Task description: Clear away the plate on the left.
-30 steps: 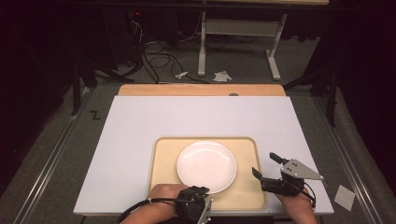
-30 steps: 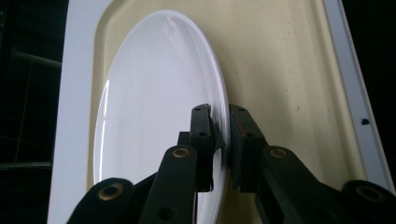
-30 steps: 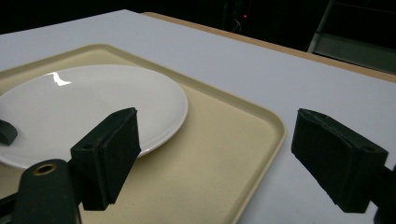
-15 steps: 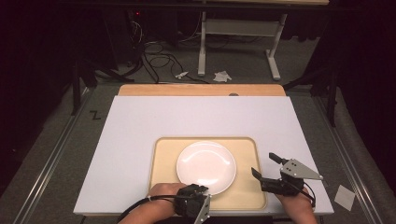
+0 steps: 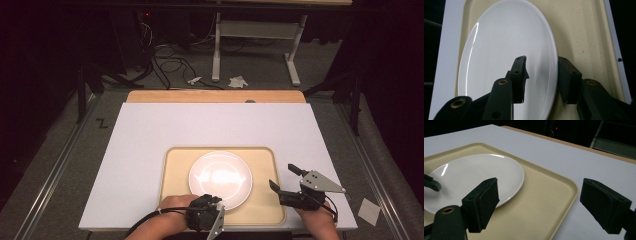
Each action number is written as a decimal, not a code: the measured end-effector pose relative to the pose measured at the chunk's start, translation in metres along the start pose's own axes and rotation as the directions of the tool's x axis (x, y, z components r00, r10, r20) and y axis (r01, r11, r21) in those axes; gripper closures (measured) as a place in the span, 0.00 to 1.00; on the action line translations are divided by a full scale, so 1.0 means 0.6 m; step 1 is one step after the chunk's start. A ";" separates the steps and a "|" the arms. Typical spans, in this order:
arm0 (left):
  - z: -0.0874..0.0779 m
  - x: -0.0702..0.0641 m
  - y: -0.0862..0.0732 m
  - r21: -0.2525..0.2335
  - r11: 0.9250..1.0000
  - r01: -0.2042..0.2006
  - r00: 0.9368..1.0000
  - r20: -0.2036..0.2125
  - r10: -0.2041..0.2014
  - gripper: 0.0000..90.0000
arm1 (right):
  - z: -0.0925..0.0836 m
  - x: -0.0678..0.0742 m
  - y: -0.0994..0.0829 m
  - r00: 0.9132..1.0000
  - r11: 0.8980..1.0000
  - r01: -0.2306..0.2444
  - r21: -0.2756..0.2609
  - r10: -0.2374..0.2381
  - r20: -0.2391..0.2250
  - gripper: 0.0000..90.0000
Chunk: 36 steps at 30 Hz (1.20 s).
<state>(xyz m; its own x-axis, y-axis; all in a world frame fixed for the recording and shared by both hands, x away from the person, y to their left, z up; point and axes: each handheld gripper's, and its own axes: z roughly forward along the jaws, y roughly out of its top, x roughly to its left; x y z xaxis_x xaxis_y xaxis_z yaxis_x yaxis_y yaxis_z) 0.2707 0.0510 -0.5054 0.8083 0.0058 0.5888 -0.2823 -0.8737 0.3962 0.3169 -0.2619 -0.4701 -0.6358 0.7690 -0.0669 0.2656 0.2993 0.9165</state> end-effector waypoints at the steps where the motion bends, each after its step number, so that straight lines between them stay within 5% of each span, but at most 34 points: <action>1: 0.000 0.000 0.000 -0.005 1.000 0.003 1.000 0.005 -0.003 0.68 | 0.000 -0.001 0.000 1.000 1.000 0.003 0.002 -0.003 0.003 0.18; 9: -0.012 0.006 0.002 -0.039 0.999 0.034 0.999 0.013 -0.033 0.62 | 0.000 0.000 0.000 1.000 1.000 -0.002 -0.001 0.002 0.001 0.18; 36: -0.032 0.007 0.011 -0.103 0.994 0.035 0.999 0.004 -0.035 0.59 | -0.001 0.000 0.000 1.000 1.000 -0.005 0.002 0.005 0.007 0.18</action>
<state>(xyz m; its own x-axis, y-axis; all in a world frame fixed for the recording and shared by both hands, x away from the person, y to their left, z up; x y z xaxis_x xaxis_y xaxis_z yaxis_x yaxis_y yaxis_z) 0.2622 0.0543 -0.4869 0.8194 0.0343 0.5722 -0.3058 -0.8181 0.4870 0.3163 -0.2619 -0.4696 -0.6295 0.7743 -0.0649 0.2702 0.2964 0.9160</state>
